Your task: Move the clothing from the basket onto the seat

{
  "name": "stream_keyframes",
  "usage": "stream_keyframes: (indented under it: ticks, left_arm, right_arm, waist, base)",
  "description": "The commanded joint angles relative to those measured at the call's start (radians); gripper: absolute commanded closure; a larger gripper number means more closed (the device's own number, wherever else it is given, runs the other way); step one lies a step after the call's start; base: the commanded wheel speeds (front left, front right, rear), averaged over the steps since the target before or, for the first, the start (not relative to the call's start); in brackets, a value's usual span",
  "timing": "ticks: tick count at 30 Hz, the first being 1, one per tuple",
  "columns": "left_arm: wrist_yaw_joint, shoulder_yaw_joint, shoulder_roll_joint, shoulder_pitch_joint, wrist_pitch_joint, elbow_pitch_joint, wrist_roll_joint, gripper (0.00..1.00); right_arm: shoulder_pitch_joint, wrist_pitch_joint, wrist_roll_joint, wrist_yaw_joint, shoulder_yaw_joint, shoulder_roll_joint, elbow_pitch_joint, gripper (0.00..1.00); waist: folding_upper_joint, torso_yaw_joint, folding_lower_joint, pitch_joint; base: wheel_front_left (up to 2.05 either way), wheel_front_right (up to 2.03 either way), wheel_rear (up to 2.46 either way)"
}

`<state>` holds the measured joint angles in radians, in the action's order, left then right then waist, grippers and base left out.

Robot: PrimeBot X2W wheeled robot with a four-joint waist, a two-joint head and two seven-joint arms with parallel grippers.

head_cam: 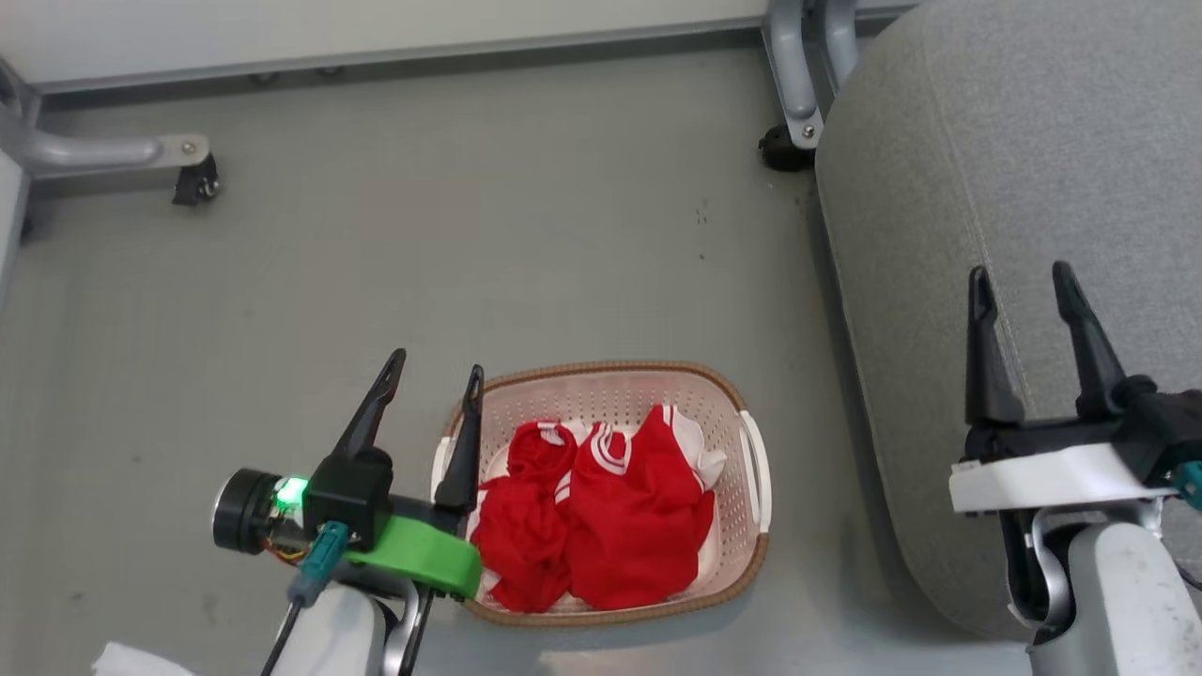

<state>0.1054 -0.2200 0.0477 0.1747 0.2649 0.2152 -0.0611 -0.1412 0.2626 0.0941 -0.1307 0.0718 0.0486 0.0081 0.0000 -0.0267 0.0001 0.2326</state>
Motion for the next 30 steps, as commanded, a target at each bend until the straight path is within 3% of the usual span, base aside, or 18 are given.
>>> stream_keyframes:
  ticks: [1, 8, 13, 19, 25, 30]
  left_arm:
    - [0.007, -0.010, 0.006, 0.044, -0.001, 0.027, 0.011, 0.00]
    - [0.024, -0.168, 0.050, 0.229, 0.000, 0.224, 0.074, 0.00]
    - [0.026, -0.399, 0.111, 0.385, 0.000, 0.375, 0.111, 0.00]
    - [0.026, -0.555, 0.180, 0.552, 0.000, 0.550, 0.177, 0.00]
    - [0.026, -0.728, 0.203, 0.674, 0.000, 0.719, 0.246, 0.00]
    - [0.026, -0.845, 0.213, 0.740, 0.000, 0.779, 0.293, 0.00]
  right_arm:
    - [-0.034, 0.003, -0.007, 0.000, 0.013, 0.004, -0.009, 0.00]
    - [-0.139, 0.003, 0.003, 0.000, 0.047, 0.003, -0.046, 0.00]
    - [-0.197, 0.003, 0.025, 0.000, 0.054, 0.003, -0.073, 0.00]
    - [-0.239, 0.003, 0.056, 0.000, 0.042, 0.003, -0.088, 0.00]
    - [-0.262, 0.003, 0.089, 0.000, 0.035, 0.002, -0.092, 0.00]
    - [-0.277, 0.003, 0.114, 0.000, 0.012, 0.003, -0.086, 0.00]
  waist:
    - [0.0000, -0.036, -0.0001, 0.126]
    - [0.0000, -0.076, -0.0001, 0.294]
    - [0.0000, -0.108, -0.0001, 0.399]
    - [0.0000, -0.157, -0.0001, 0.504]
    - [0.0000, -0.186, -0.0001, 0.572]
    - [0.0000, -0.208, -0.0001, 0.611]
  base:
    - [0.00, 0.00, 0.00]
    - [0.00, 0.00, 0.00]
    - [0.00, 0.00, 0.00]
    - [0.00, 0.00, 0.00]
    - [0.00, 0.00, 0.00]
    - [0.00, 0.00, 0.00]
